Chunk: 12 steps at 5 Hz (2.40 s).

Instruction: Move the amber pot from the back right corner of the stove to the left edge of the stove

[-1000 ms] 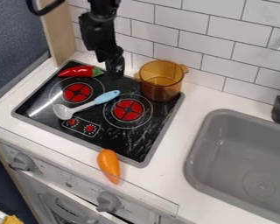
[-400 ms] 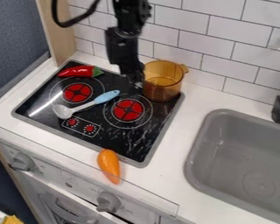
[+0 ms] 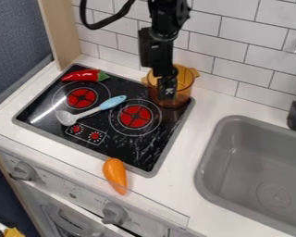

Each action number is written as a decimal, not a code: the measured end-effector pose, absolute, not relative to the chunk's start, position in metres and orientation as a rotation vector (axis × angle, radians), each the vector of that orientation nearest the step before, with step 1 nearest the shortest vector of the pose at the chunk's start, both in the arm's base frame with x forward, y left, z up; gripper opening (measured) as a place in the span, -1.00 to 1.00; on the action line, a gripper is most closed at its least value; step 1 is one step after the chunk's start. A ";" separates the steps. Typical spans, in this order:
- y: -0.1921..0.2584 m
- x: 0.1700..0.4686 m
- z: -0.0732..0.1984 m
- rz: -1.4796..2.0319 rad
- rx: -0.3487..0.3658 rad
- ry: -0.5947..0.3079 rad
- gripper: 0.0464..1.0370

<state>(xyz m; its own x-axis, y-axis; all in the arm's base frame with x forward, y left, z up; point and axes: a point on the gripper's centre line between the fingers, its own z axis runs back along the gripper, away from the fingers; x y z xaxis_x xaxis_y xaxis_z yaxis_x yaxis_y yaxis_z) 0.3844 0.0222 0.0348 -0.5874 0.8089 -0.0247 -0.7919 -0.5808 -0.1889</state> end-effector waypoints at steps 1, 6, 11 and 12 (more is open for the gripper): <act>0.020 0.392 0.022 2.167 -0.103 -0.162 0.93; 0.018 0.405 -0.004 2.162 -0.012 -0.089 -0.79; 0.080 0.355 0.037 2.364 -0.224 -0.094 -0.93; 0.108 0.333 0.038 2.463 -0.236 -0.096 -0.93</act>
